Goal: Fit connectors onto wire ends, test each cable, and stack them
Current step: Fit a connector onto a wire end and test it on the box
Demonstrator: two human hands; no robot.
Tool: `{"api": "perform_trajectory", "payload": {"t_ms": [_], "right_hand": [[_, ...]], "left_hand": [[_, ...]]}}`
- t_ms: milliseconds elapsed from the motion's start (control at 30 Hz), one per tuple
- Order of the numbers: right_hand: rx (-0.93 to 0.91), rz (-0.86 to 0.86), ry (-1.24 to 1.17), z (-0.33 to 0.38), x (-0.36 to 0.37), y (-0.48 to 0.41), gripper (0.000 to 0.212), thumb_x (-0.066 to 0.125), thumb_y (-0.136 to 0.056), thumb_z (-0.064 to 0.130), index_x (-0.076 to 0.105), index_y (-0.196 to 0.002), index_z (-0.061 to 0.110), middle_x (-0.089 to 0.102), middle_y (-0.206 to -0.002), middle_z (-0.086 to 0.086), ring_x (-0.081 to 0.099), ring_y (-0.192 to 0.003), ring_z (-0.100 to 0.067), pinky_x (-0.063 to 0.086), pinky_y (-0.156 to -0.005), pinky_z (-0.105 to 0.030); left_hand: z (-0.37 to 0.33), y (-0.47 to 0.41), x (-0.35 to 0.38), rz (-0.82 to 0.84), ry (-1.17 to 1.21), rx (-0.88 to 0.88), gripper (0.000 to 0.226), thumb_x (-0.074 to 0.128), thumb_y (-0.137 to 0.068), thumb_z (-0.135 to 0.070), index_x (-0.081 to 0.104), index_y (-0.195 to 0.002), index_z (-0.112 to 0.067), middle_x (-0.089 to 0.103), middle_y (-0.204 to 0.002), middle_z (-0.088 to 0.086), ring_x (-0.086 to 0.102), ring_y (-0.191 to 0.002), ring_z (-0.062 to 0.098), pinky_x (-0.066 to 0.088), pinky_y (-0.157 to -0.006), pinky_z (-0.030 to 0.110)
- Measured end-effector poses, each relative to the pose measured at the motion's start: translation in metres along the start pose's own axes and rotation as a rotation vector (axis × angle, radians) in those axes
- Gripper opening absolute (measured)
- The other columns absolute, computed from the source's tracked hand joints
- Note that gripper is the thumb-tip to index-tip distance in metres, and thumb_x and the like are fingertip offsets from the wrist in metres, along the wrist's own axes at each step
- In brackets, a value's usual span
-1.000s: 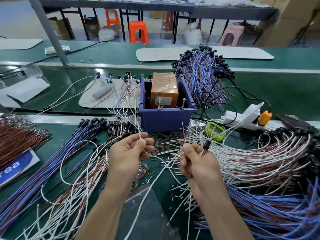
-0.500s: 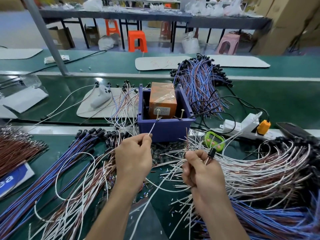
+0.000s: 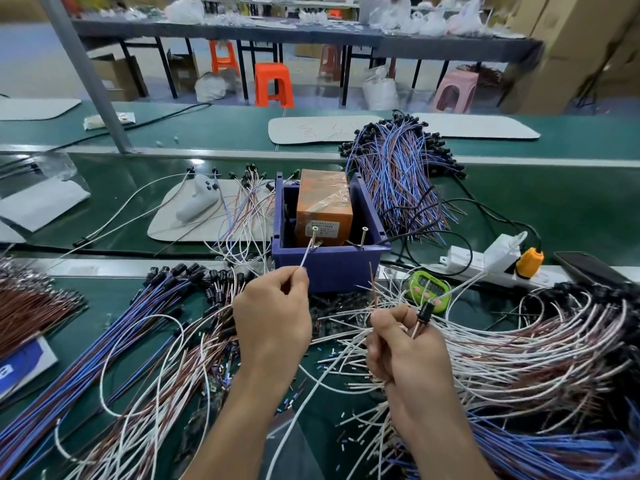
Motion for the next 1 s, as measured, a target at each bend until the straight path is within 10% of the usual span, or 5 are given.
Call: {"api": "perform_trajectory", "payload": {"t_ms": [1000], "right_hand": [[-0.030, -0.121, -0.079, 0.011, 0.004, -0.017, 0.036, 0.062, -0.097, 0.005, 0.055, -0.066, 0.022, 0.051, -0.053, -0.002, 0.044, -0.044, -0.011, 0.034, -0.039, -0.021]], "left_hand": [[0.000, -0.006, -0.003, -0.030, -0.004, -0.013, 0.048, 0.070, -0.095, -0.028, 0.053, -0.054, -0.045, 0.062, -0.060, -0.030, 0.060, -0.058, 0.000, 0.043, -0.052, 0.011]]}}
Point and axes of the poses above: each hand's wrist, its own y-axis away from the middle knuckle, its own x-axis out of the palm, z = x × y, the point moved 2 cm from there along -y, towards the middle knuckle
